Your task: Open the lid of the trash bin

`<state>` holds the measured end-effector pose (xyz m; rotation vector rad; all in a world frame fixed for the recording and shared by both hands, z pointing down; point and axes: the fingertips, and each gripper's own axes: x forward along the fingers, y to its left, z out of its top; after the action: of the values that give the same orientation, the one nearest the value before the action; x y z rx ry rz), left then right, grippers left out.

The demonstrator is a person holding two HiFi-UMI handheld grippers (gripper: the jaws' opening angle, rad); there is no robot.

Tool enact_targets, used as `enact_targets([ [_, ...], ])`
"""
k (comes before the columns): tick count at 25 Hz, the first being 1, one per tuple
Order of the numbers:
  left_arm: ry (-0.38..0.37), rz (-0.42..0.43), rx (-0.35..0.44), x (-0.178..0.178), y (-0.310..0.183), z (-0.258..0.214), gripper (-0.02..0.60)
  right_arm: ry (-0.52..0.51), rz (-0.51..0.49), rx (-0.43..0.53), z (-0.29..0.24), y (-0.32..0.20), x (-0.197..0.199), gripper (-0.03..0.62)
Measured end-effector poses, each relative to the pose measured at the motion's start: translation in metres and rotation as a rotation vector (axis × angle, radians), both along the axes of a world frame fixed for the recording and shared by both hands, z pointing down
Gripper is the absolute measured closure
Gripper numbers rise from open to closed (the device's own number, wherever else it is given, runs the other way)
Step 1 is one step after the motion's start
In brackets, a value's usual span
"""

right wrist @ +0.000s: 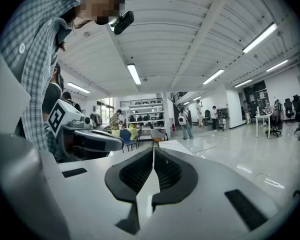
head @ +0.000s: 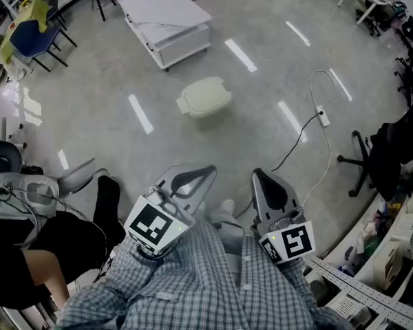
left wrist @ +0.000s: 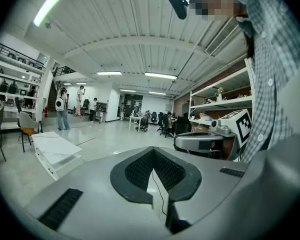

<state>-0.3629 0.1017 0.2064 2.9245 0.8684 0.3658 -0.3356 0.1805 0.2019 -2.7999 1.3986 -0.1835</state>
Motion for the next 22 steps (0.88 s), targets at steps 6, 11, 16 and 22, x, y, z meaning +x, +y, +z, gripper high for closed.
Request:
enact_targets([
  [6, 0.003, -0.004, -0.014, 0.001, -0.009, -0.001, 0.577, -0.017, 0.028, 0.002, 0.001, -0.001, 0.002, 0.569],
  [11, 0.019, -0.001, -0.027, 0.003, -0.02, -0.002, 0.577, -0.019, 0.048, 0.007, 0.001, -0.008, 0.002, 0.569],
  [16, 0.026, 0.008, -0.035, -0.002, -0.03, 0.004, 0.577, -0.032, 0.074, 0.012, 0.004, -0.015, -0.007, 0.569],
  [22, 0.015, -0.011, -0.042, 0.01, -0.034, 0.003, 0.577, -0.011, 0.075, 0.014, 0.001, -0.009, 0.005, 0.569],
])
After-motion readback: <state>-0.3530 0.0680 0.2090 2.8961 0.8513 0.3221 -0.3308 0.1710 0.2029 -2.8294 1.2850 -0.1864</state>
